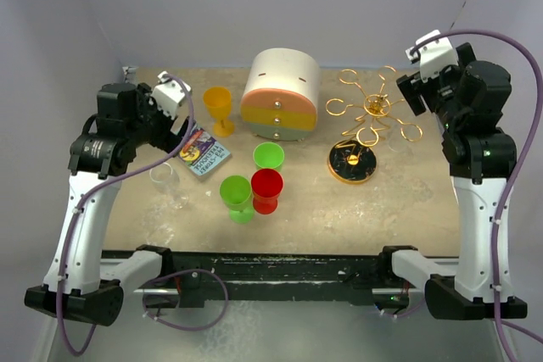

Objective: Place the wine glass upside down on the wine glass rack

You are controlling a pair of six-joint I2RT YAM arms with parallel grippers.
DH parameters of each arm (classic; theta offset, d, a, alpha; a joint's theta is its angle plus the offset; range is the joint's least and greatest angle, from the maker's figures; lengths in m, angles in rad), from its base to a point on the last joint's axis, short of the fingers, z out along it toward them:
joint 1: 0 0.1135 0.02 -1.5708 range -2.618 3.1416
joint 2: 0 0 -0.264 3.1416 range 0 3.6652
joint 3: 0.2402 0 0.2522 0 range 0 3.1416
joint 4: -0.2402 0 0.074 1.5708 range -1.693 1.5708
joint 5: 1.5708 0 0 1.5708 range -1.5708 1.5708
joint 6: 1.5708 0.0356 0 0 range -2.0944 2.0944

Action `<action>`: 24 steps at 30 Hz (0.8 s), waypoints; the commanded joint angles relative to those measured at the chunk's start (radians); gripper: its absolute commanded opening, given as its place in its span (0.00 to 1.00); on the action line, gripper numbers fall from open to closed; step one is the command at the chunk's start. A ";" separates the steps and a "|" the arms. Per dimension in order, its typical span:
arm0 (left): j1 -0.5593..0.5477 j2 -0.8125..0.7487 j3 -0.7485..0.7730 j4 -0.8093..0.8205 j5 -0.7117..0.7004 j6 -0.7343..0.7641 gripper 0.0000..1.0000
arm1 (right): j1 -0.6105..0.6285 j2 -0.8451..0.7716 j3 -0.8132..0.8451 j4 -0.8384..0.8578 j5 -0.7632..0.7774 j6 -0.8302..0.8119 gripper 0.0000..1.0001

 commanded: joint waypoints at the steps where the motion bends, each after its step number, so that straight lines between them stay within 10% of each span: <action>1: 0.031 0.011 -0.027 -0.083 -0.044 0.068 0.99 | 0.001 -0.004 0.034 0.032 -0.177 0.097 0.87; 15: 0.305 0.153 -0.039 -0.293 0.160 0.272 0.95 | 0.088 0.066 0.042 0.079 -0.356 0.176 0.86; 24: 0.307 0.207 -0.059 -0.366 0.128 0.325 0.69 | 0.108 0.088 0.028 0.079 -0.374 0.181 0.86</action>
